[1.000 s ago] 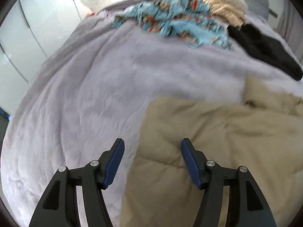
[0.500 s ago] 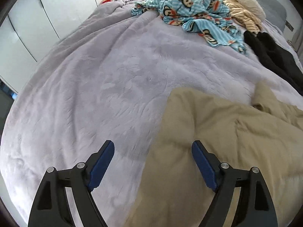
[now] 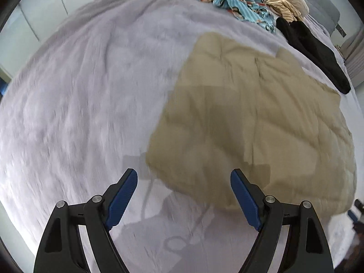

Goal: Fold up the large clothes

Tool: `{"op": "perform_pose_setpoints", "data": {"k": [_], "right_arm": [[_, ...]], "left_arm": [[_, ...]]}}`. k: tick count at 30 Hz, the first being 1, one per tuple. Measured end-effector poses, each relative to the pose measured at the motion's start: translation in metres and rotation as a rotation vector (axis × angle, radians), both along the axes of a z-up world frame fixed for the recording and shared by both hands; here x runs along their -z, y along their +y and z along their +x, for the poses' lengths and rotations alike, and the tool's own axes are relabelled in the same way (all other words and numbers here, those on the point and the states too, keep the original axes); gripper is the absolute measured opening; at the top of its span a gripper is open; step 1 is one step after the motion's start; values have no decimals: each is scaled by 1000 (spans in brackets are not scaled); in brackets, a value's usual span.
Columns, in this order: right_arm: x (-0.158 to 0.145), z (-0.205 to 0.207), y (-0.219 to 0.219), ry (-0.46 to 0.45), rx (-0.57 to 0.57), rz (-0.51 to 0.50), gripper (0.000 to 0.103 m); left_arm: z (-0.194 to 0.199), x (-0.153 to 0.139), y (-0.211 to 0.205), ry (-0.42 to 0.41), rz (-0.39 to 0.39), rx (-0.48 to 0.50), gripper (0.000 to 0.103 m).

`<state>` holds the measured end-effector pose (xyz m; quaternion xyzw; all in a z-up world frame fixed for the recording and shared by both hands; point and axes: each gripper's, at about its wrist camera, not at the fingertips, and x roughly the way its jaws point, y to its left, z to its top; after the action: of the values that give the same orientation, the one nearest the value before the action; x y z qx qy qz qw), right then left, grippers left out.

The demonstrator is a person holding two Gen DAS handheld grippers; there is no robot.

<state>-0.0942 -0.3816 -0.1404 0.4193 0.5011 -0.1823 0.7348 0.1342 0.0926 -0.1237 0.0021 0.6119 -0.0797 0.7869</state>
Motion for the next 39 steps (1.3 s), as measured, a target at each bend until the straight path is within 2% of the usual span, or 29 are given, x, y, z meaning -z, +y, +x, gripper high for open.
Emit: {"op": "perform_pose_setpoints", "data": {"k": [5,7,13,16,20,25,29,30,31,39], "right_arm": [[11,-23,32,6,-5,50,74],[17,-28,42,3,-10,71,81],[39,-32,58,6,0,115,81],[48,-33,64,-4,8,130,81],[58,-33,71,-57,13,165,83],[67,-30,66,-161,95,249,84],[68,-24,55,-215,152,282,87],[68,-21,52,-227,160,293,97],[69,-19,49,-240,166,305,103],[86,-6,23,-322,242,370,103]], "left_arm": [[-26,13,11,63,-99,-26,85],[-32,19,14,82,-130,-36,85],[-42,32,19,103,-193,-48,85],[-38,38,26,107,-256,-63,85],[-33,50,41,127,-369,-98,85],[-33,64,24,170,-476,-77,85],[-23,67,14,162,-518,-78,85],[-19,68,12,164,-543,-89,85],[-15,69,12,164,-560,-97,85],[18,79,-2,151,-608,-169,85]]}}
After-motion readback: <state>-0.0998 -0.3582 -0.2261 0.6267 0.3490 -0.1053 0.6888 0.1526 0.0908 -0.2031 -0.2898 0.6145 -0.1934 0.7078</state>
